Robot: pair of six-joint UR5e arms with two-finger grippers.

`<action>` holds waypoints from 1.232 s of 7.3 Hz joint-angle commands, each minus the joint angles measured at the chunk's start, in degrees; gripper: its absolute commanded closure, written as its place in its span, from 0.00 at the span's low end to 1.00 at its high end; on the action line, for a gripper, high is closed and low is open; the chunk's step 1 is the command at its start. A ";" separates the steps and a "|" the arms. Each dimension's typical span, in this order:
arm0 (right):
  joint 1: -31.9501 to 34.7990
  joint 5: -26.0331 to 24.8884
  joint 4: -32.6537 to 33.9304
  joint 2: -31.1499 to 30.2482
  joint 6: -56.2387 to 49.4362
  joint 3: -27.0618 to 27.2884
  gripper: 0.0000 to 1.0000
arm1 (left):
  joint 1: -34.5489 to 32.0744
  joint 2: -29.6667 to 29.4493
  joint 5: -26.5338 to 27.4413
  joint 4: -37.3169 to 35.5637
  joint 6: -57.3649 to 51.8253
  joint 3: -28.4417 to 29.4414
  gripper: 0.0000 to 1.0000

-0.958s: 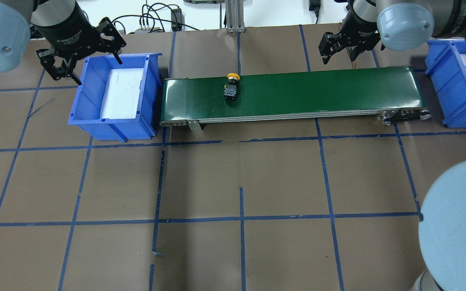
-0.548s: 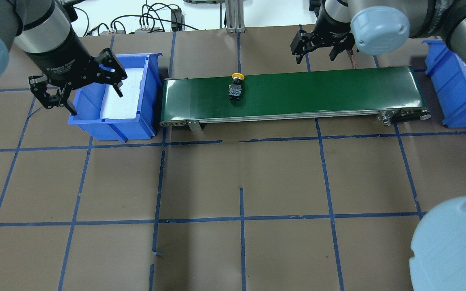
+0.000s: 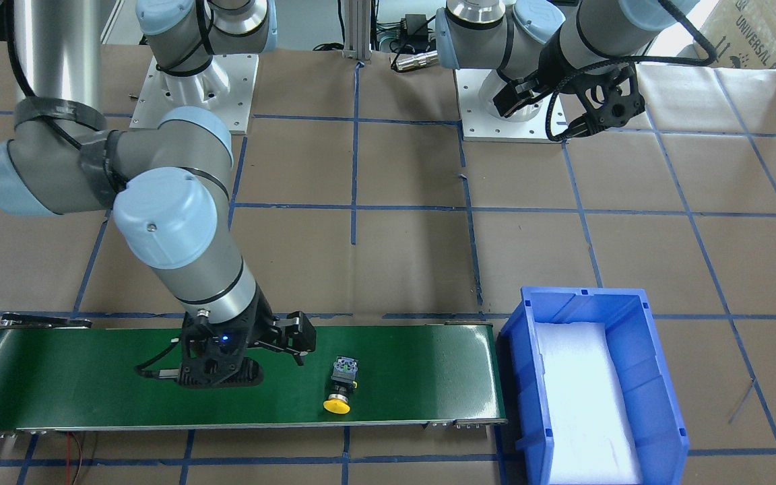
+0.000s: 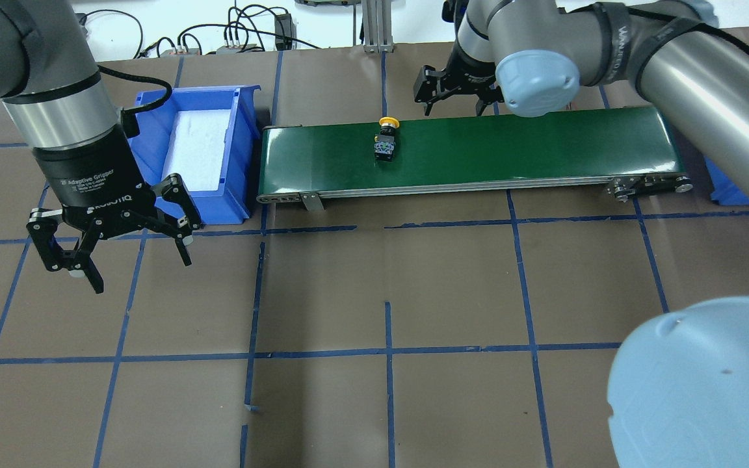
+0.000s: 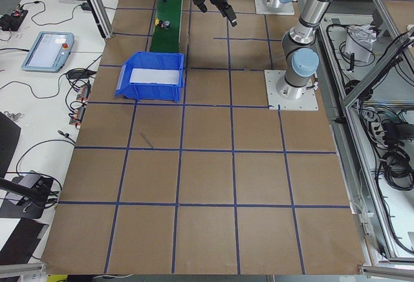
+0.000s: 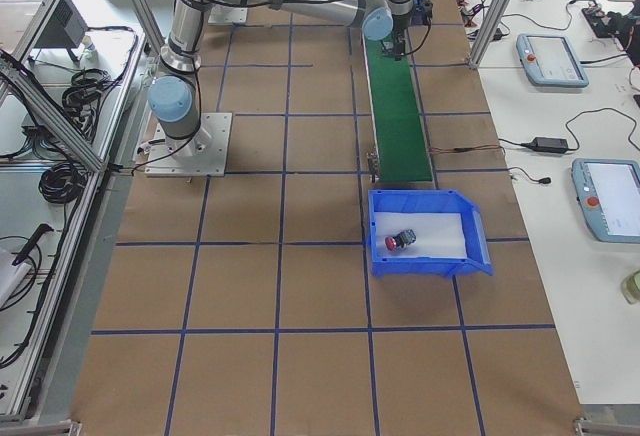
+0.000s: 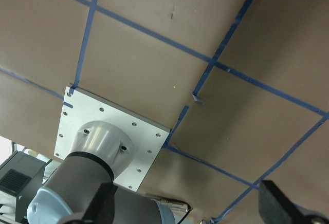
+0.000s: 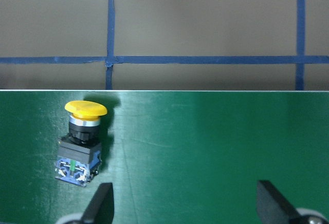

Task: Transport two buttons from left to right
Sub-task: 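Lower the right gripper onto the yellow-capped button while the left gripper drops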

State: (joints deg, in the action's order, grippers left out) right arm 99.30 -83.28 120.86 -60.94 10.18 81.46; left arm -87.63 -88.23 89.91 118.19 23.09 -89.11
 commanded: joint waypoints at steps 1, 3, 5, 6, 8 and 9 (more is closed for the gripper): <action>2.64 -1.35 2.71 2.67 4.92 -0.07 0.04 | 0.27 -0.27 -1.14 -4.72 -5.47 0.52 0.00; 4.66 -6.51 2.63 3.81 6.43 -0.07 0.04 | 0.27 -0.36 -1.14 -12.66 -5.86 -0.79 0.00; 5.72 -7.60 2.63 4.25 7.56 -0.07 0.05 | 0.09 -1.41 -1.05 -18.87 -6.04 -0.63 0.00; 5.99 -7.60 2.63 4.52 7.75 -0.16 0.05 | 0.44 -1.16 -0.97 -18.96 -7.61 -0.71 0.00; 5.99 -7.60 2.63 4.96 7.75 -0.86 0.05 | 0.71 -1.33 1.22 -18.79 -16.21 -0.89 0.00; 5.99 -7.60 2.71 5.22 7.66 -0.77 0.06 | 0.71 -1.68 3.50 -18.27 -16.41 -0.98 0.00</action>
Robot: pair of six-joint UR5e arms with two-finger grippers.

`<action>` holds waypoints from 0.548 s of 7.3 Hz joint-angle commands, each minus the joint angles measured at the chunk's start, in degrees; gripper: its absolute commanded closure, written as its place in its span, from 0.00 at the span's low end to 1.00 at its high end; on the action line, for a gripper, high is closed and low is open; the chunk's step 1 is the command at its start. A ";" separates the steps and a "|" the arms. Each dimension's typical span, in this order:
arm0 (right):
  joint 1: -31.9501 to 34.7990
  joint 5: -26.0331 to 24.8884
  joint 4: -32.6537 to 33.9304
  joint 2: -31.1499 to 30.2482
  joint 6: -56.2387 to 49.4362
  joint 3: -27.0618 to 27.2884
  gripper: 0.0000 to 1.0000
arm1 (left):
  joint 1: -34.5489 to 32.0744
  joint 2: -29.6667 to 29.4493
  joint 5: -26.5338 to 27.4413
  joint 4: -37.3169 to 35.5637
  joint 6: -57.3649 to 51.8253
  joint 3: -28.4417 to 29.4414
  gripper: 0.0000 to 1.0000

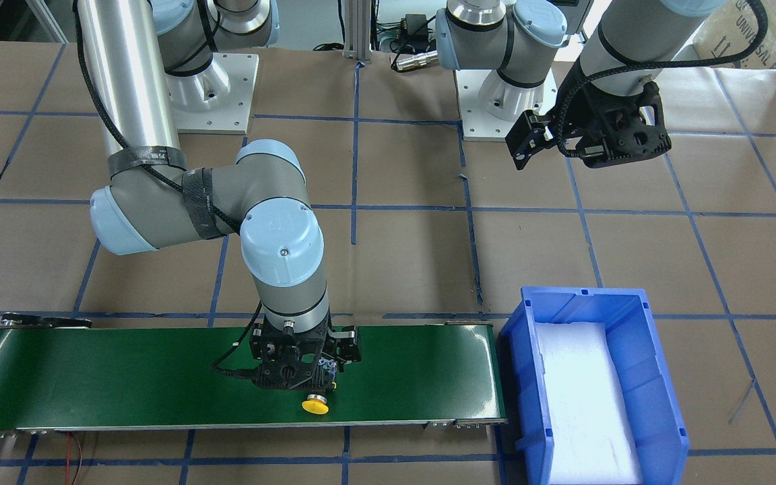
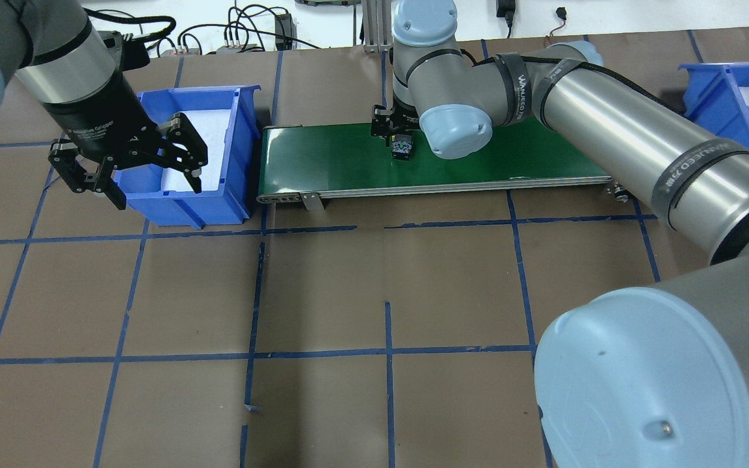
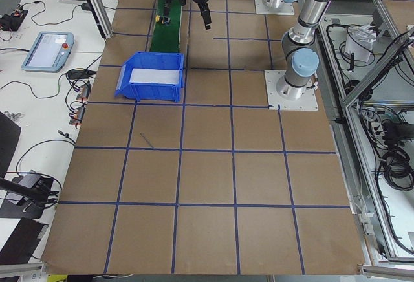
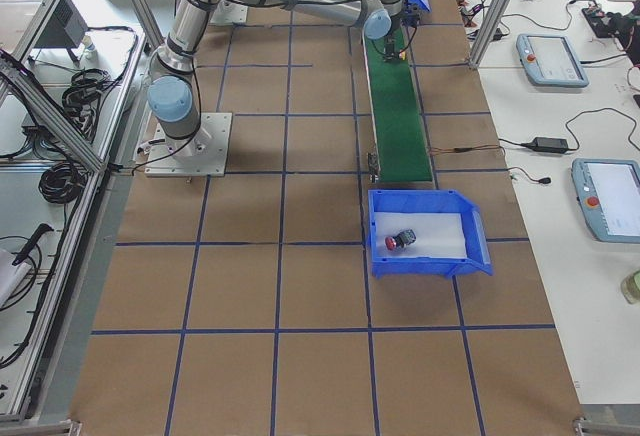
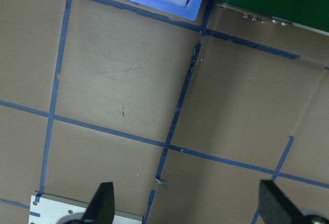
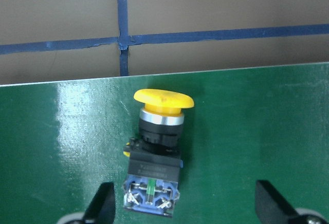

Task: Transport two buttons from left to right
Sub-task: 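Close the right gripper on the yellow button and lift while left rises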

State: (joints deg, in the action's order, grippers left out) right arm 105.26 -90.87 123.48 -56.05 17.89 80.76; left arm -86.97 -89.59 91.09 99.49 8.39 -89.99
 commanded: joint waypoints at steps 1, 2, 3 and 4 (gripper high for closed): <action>0.03 -0.01 0.09 0.67 -0.05 -0.25 0.09 | 0.14 -1.02 2.69 0.27 -1.63 0.60 0.00; -0.05 0.08 0.09 1.02 -0.31 -0.34 0.12 | 0.49 -2.07 2.87 0.27 -1.80 1.04 0.00; -0.23 0.16 0.09 1.55 -0.83 -0.43 0.18 | 1.53 -3.30 2.26 0.35 -2.58 1.57 0.00; -0.49 0.08 0.00 1.56 -1.27 -0.52 0.39 | 1.98 -4.35 1.99 -0.95 -5.81 1.75 0.00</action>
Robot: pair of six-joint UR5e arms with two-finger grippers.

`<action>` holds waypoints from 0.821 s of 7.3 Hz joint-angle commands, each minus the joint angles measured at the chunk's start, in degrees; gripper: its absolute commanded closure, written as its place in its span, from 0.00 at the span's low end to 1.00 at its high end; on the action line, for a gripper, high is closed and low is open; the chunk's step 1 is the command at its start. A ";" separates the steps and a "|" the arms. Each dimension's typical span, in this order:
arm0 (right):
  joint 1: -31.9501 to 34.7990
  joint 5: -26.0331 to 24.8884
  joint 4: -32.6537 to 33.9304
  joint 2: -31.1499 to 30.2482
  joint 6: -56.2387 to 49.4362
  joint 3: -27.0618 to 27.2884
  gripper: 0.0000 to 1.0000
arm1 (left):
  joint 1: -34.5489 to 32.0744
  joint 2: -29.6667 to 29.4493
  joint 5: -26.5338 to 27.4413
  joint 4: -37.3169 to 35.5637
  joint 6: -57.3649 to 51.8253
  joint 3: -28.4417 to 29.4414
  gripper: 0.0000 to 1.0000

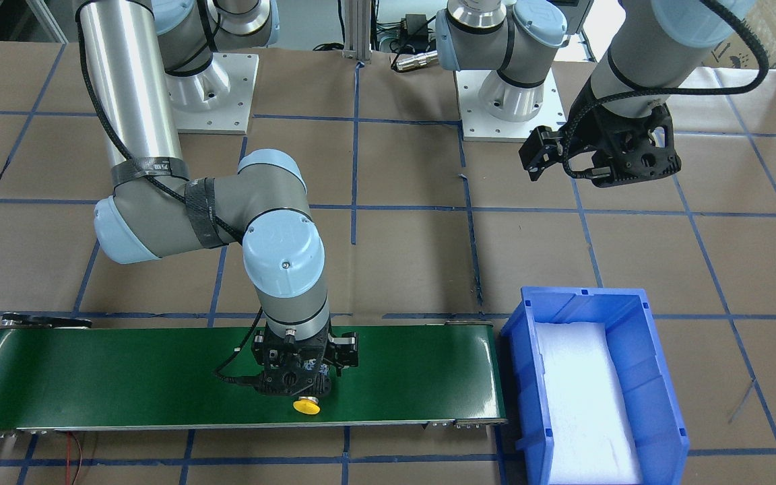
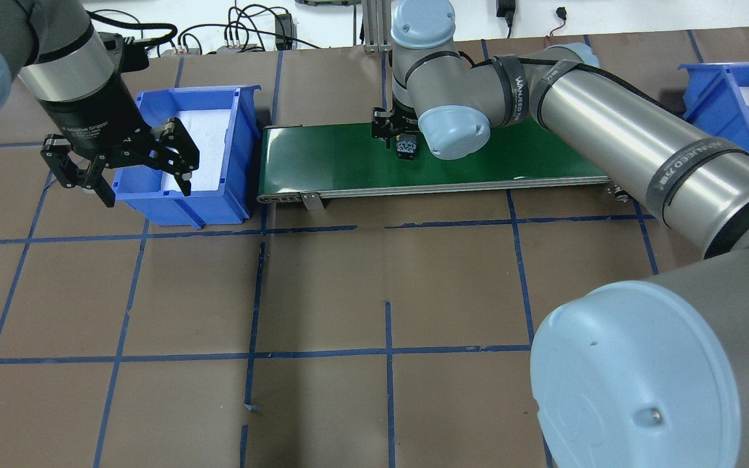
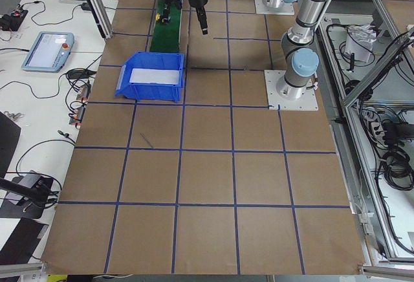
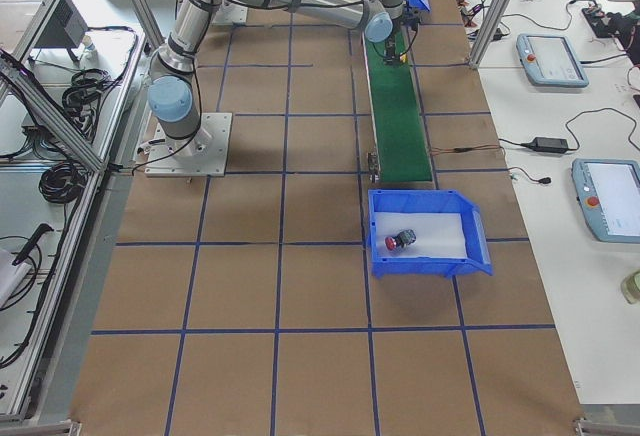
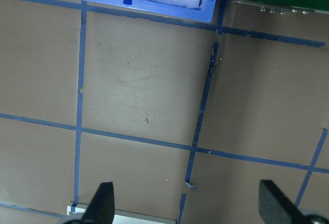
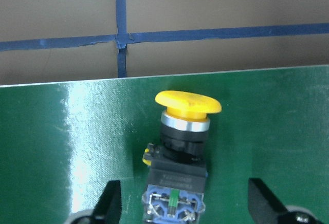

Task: Transport two buttons from left to right
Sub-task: 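Close the right gripper on the yellow button and lift while left rises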

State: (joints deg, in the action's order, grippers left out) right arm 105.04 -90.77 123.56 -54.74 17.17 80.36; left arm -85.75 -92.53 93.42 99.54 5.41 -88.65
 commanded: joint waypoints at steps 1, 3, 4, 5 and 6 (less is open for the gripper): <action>-0.63 -0.02 -0.68 0.33 -3.09 -0.81 0.65 | 1.28 -4.47 0.26 -7.89 -4.60 1.80 0.00; -1.07 -0.11 -1.04 0.24 -4.96 -1.26 0.92 | 3.92 -12.03 -0.61 -10.24 -4.88 6.62 0.00; -1.68 -0.02 -1.21 0.16 -5.22 -1.35 0.92 | 4.27 -15.20 -0.52 -11.72 -6.97 7.86 0.00; -3.60 0.06 -2.43 -0.28 -9.05 -1.52 0.92 | 4.27 -17.66 -0.61 -16.09 -9.34 8.14 0.00; -7.10 0.24 -3.66 -0.89 -14.05 -1.78 0.92 | 3.93 -19.17 -0.61 -19.00 -9.72 7.97 0.00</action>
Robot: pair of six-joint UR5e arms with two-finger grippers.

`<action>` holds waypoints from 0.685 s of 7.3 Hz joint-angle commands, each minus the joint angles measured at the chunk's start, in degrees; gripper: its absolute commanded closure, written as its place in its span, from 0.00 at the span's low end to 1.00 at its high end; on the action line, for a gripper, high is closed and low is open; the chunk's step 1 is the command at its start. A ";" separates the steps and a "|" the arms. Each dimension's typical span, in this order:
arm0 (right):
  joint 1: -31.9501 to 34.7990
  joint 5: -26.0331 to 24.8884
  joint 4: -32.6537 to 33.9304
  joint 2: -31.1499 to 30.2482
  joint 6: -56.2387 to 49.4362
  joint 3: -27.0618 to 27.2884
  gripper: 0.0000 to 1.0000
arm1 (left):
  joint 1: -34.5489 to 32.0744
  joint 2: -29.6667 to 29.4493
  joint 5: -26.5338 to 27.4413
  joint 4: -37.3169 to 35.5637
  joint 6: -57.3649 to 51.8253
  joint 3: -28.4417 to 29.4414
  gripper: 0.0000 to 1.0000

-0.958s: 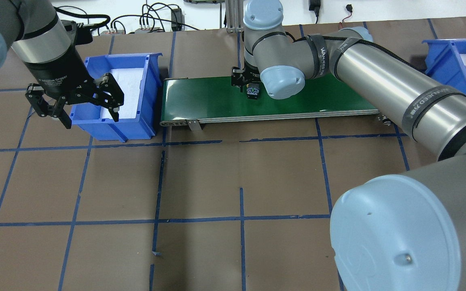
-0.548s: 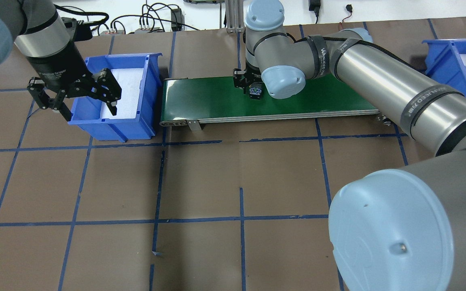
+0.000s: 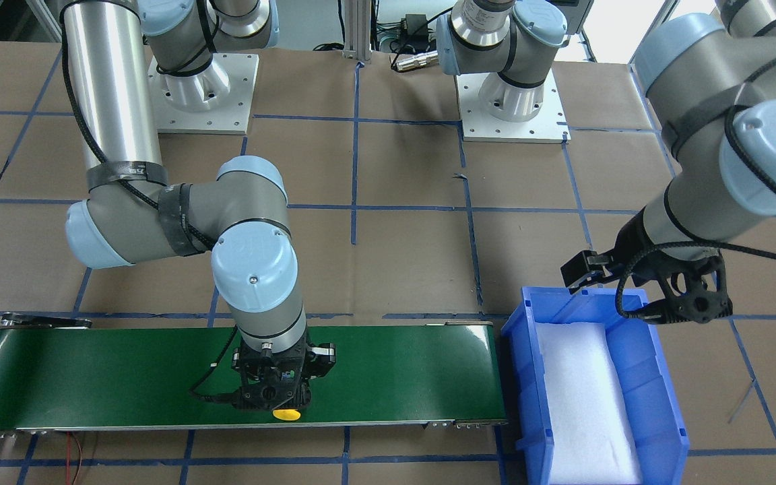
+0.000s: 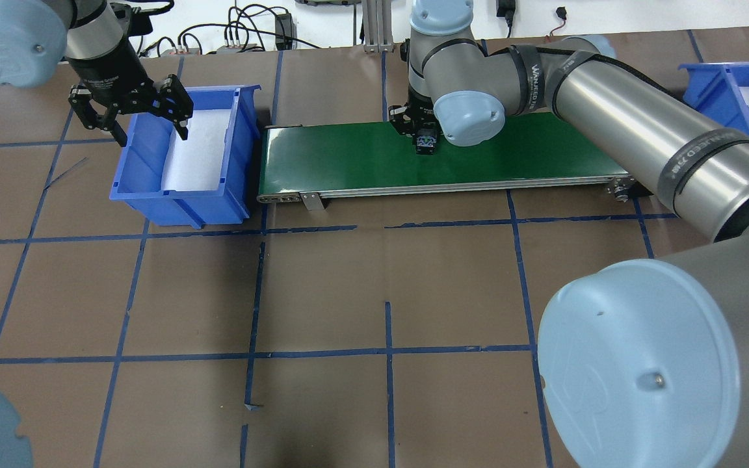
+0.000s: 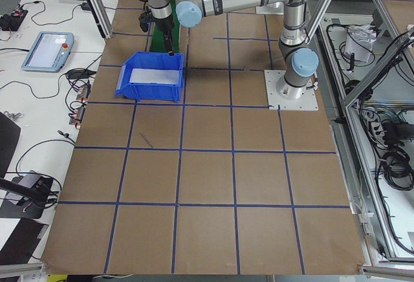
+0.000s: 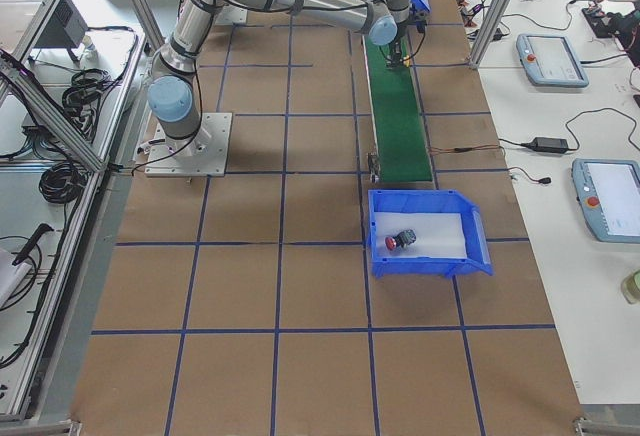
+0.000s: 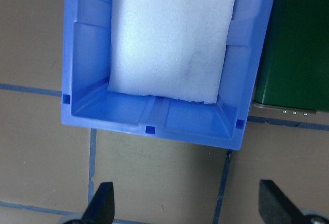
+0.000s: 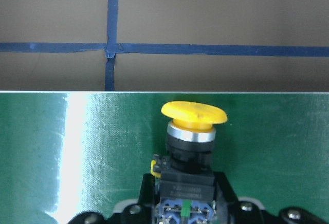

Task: Transport two buttons from left to right
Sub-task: 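Carry the yellow button to the far bin while left lowers into near bin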

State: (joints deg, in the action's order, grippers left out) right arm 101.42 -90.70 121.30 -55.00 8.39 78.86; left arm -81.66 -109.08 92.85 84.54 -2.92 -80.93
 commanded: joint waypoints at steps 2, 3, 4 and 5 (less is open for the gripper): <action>-10.07 0.09 -8.77 -1.51 -17.73 -3.87 0.92 | -0.43 -6.39 -0.12 -12.94 -7.94 -0.45 0.00; -13.93 -0.08 -11.67 -1.86 -23.80 -5.37 0.92 | -0.69 -7.20 -0.99 -14.91 -8.42 -0.81 0.00; -17.71 -0.09 -15.01 -3.17 -29.95 -6.08 0.92 | -0.96 -7.20 -1.18 -14.84 -9.03 -1.16 0.00; -21.67 -0.26 -16.00 -4.49 -36.54 -5.65 0.92 | -0.35 -6.68 -1.26 -14.93 -11.91 -2.73 0.00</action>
State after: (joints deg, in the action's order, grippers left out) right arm 84.74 -90.80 107.71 -57.96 -19.90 73.39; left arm -82.33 -115.95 91.82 70.15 -12.15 -82.26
